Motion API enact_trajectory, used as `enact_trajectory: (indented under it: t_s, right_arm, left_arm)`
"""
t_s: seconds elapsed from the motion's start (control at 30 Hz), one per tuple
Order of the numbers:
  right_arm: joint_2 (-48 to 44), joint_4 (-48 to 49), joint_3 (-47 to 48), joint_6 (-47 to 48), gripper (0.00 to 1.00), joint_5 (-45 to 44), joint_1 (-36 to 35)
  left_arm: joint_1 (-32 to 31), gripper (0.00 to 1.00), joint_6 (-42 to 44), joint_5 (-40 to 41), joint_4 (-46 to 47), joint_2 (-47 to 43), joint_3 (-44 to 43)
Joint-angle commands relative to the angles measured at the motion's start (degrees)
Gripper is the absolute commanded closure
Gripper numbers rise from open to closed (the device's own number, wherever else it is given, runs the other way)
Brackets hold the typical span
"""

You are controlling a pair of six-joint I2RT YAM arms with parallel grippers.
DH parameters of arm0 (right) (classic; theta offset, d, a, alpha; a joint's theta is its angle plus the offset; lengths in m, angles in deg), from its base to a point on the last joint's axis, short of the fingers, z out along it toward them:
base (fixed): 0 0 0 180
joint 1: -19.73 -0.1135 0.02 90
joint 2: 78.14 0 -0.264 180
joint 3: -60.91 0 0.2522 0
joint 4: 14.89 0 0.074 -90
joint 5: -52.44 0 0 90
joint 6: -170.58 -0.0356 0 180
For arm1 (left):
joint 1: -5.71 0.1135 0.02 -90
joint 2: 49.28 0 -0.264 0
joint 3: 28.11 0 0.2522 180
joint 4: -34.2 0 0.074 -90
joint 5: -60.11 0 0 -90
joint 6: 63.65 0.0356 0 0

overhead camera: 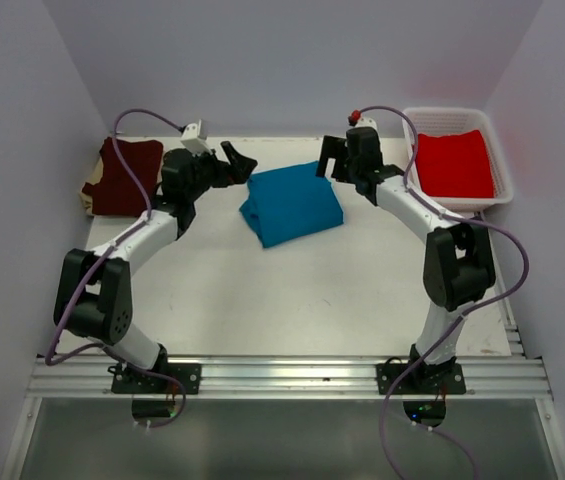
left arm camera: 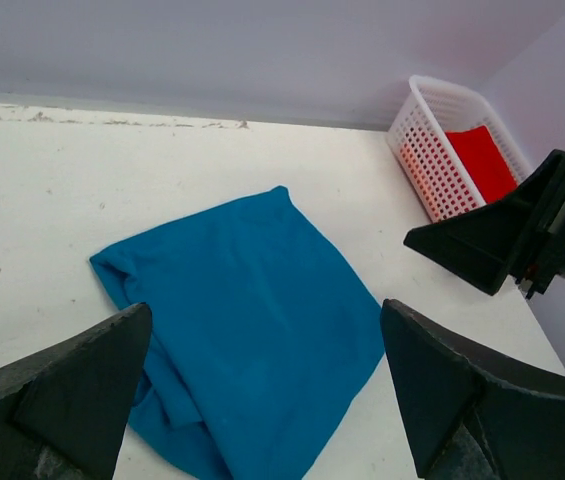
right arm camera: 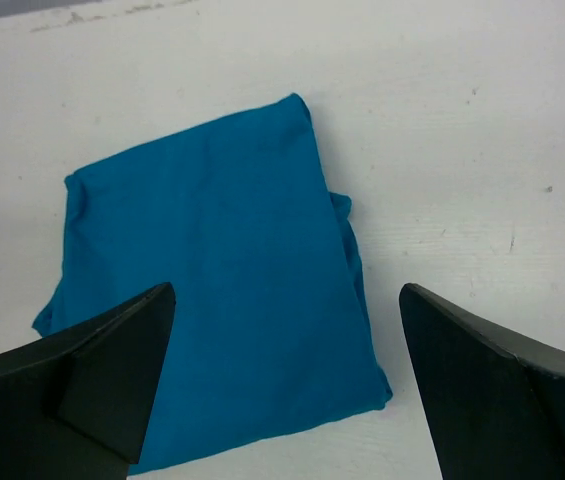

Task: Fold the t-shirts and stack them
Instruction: Fold the long partially folded tshirt into a neat square

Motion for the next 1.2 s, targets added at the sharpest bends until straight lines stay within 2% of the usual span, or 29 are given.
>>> enact_trajectory:
  t_s: [0.0, 0.03, 0.1, 0.13, 0.17, 0.2, 0.23, 0.27, 0.4, 0.5, 0.73, 0.87, 1.0, 1.17]
  right_arm:
    - [-3.2, 5.2, -0.2, 1.2, 0.02, 1.4, 0.4]
    - [-1.3, 4.4, 0.6, 1.1, 0.03, 3.6, 0.5]
    - [1.4, 2.1, 3.7, 0.8, 0.16, 6.0, 0.7]
    - [3.9, 1.4, 4.8, 0.6, 0.28, 9.0, 0.7]
    - [5.1, -0.1, 7.2, 0.2, 0.53, 10.4, 0.7]
    - [6.2, -0.9, 8.2, -0.9, 0.69, 11.9, 0.7]
    - [7.4, -1.3, 9.2, -1.4, 0.91, 13.1, 0.7]
    - [9.5, -1.9, 10.3, -2.1, 1.00, 15.0, 0.7]
    - [14.0, -2.9, 13.9, -5.1, 1.00, 19.3, 0.7]
    - [16.1, -1.9, 14.0, -6.5, 1.00, 21.8, 0.7]
    - [17.1, 3.5, 7.0, -7.9, 1.00, 23.1, 0.7]
    - [14.2, 5.5, -0.2, -7.3, 1.00, 21.2, 0.6]
    - [9.7, 8.9, -9.0, -7.5, 1.00, 18.2, 0.3]
    - [4.3, 9.7, -19.1, -7.2, 1.00, 13.4, -1.9]
  left_arm:
    - [-1.3, 0.00, 0.6, 1.2, -3.0, -2.6, 3.2]
    - [-1.5, 0.00, 0.8, 1.4, -3.4, -2.4, 3.7]
    - [-1.8, 0.00, 0.4, 1.3, -4.3, -1.2, 4.9]
    - [-1.8, 0.00, 0.0, -0.2, -2.5, -0.6, 5.5]
    - [-1.8, 0.00, -0.3, -1.2, -1.6, 0.9, 5.9]
    - [-1.8, 0.00, -0.6, -1.9, -1.0, 1.8, 6.1]
    - [-1.8, 0.00, -0.9, -2.4, -0.5, 2.7, 5.6]
    - [-2.0, 0.00, -0.9, -2.8, 0.2, 3.8, 5.0]
    - [-2.3, 0.00, -1.8, -7.9, 2.0, 11.3, 0.1]
    - [-2.9, 0.00, -4.3, -11.6, 7.4, 14.9, -2.0]
    - [-4.1, 0.00, -11.2, -18.7, 21.4, 26.5, -4.8]
    - [-4.8, 0.00, -9.2, -16.8, 17.9, 28.6, -3.2]
    - [-5.6, 0.00, -7.0, -11.9, 13.4, 27.9, 1.8]
    - [-7.2, 0.00, -6.8, -10.6, 8.7, 25.7, 7.5]
